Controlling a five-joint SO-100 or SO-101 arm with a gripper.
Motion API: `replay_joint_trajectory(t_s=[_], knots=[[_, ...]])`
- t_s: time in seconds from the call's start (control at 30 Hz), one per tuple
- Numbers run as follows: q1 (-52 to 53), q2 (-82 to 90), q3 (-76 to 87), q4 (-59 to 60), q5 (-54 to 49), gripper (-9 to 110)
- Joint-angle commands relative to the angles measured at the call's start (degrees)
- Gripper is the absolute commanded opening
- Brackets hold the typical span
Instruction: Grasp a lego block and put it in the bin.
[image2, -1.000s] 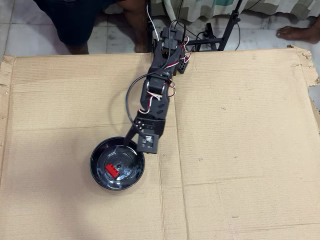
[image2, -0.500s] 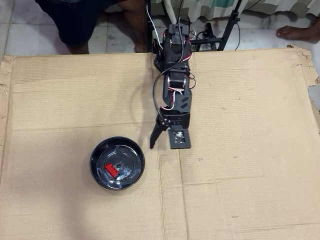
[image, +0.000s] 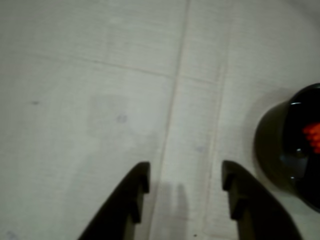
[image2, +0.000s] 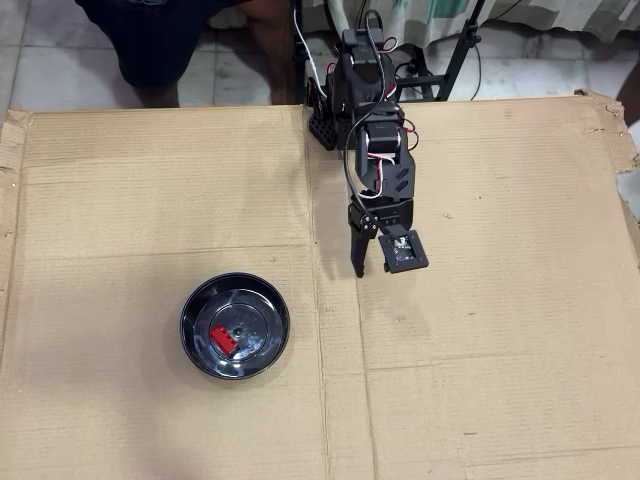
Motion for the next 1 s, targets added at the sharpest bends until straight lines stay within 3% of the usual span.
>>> replay_joint_trajectory(t_s=[0.0,0.47,0.73,0.97], knots=[[-1.7,5.4,2.4,-0.4,0.3,16],[-4.1,26.3,27.7,-0.4,0.1,16],[0.2,38.3,40.6,-0.4,0.4,1],[1.1,49.7,53.2,-0.4,0.7,0]])
